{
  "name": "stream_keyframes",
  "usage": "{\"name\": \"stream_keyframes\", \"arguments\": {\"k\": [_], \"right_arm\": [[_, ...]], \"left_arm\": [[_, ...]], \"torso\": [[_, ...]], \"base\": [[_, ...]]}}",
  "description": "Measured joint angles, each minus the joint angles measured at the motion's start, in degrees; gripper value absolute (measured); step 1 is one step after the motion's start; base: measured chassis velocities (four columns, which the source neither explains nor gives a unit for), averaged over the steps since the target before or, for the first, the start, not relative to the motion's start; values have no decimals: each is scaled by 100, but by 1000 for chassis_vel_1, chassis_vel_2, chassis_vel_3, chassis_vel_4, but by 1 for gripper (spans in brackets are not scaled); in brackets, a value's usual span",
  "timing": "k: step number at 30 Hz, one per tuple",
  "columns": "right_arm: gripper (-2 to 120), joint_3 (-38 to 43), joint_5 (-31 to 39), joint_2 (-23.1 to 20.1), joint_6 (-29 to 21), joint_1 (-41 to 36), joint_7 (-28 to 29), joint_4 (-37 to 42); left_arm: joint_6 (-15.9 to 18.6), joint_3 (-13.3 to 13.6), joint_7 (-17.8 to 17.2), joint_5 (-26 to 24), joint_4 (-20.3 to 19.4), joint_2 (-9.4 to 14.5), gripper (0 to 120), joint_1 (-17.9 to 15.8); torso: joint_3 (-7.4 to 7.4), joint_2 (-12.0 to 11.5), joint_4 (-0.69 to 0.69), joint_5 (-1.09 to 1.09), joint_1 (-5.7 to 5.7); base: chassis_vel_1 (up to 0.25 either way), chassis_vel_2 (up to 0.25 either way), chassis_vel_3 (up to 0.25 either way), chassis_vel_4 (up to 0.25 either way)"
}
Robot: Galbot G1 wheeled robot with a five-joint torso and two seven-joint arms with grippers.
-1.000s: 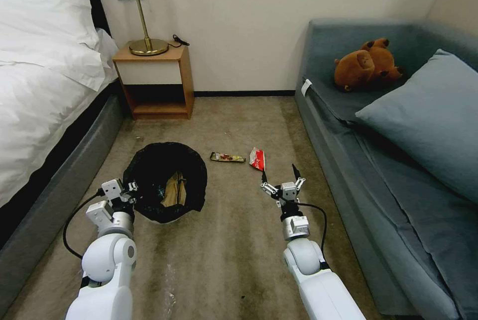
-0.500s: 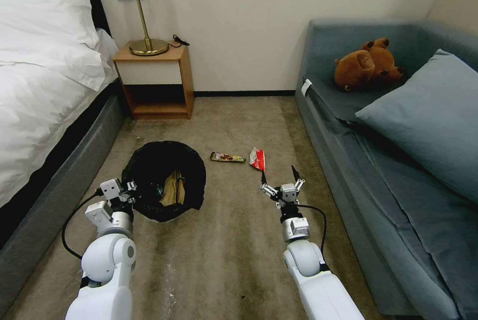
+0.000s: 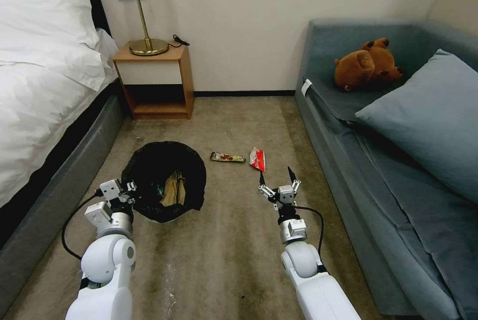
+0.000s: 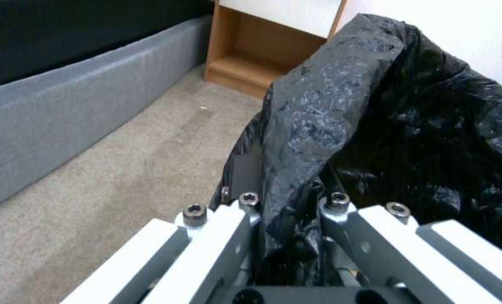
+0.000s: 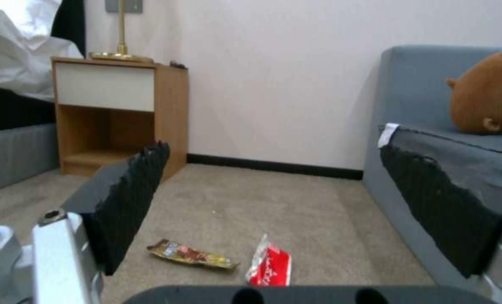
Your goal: Pick up the trash bin, then pick up the garbage on the floor and place it into the trash bin.
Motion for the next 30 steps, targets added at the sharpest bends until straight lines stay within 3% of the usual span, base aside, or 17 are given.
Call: {"name": "stream_keyframes", "arguments": {"k": [30], "right_arm": [[100, 47, 33, 1, 47, -62, -103, 4]], "left_arm": [[-8, -8, -50, 56, -33, 13, 5, 49]], "torso": [[0, 0, 0, 0, 0]], "base": [[-77, 83, 72, -81]]}}
